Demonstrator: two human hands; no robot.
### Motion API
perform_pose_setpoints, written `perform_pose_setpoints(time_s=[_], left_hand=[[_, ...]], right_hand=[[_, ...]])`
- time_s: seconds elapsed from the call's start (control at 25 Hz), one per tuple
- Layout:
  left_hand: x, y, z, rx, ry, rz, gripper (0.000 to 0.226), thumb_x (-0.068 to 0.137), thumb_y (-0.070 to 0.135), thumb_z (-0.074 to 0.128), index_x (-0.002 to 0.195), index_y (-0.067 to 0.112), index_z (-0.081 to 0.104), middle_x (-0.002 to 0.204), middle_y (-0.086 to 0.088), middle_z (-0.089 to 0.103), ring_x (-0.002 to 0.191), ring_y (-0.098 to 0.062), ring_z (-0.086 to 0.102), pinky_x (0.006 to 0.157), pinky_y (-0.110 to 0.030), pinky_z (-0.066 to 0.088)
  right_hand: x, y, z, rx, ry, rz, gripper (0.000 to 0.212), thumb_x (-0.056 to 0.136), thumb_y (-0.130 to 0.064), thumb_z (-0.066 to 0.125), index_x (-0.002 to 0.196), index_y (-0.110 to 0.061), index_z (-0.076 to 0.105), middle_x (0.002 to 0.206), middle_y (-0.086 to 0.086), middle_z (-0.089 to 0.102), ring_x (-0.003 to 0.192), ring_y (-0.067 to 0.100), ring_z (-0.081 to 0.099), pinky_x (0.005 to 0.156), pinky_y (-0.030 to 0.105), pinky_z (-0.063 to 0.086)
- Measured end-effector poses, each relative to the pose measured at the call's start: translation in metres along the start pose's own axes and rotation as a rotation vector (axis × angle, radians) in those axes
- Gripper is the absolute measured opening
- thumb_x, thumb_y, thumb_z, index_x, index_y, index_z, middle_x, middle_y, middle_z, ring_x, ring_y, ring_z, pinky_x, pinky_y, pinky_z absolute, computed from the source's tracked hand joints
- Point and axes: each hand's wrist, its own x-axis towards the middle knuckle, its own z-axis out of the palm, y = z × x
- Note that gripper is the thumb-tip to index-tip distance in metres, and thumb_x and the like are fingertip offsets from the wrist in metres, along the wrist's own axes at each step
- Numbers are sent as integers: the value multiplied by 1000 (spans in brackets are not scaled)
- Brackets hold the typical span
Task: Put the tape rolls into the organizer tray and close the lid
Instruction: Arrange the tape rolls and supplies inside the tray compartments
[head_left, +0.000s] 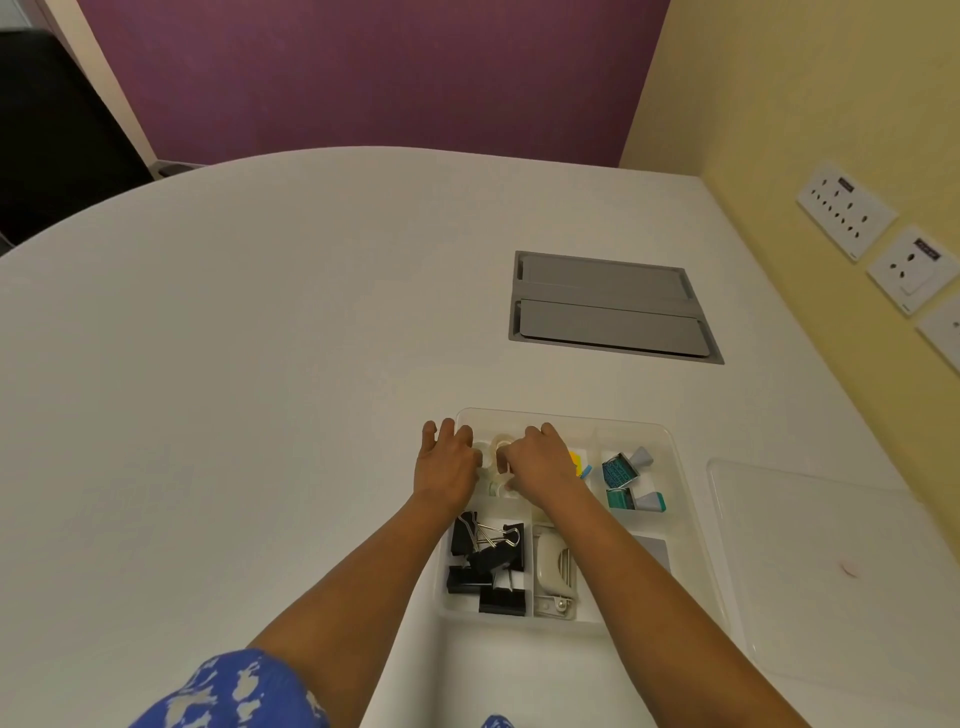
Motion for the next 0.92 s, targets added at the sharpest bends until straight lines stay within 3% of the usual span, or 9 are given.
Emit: perform_pose_setpoints(time_s=[0.32, 0.6, 0.92], left_hand=[[1, -4, -3, 21, -28, 21, 26, 95, 22, 50, 110, 13, 69, 116, 1, 62, 127, -24, 35, 113, -42, 13], [4, -2, -4, 90, -47, 59, 21, 94, 20, 56, 108, 14, 69, 115, 2, 63, 135, -24, 30, 117, -42, 7], [8, 3, -6, 94, -33, 59, 21, 94, 19, 56, 110, 16, 68, 113, 2, 64, 133, -22, 32, 116, -42, 11]], right_hand=[[0, -8, -1, -55, 63, 64, 27, 88, -3, 52, 109, -13, 65, 107, 11, 71, 110, 28, 56, 105, 35, 31], [-2, -15, -8, -118, 36, 66, 33, 88, -10, 59, 120, -12, 52, 111, 10, 69, 114, 28, 55, 106, 35, 31], [-4, -22, -10, -209, -31, 37, 22, 95, -13, 51, 114, -15, 62, 113, 6, 68, 114, 24, 59, 110, 36, 28]])
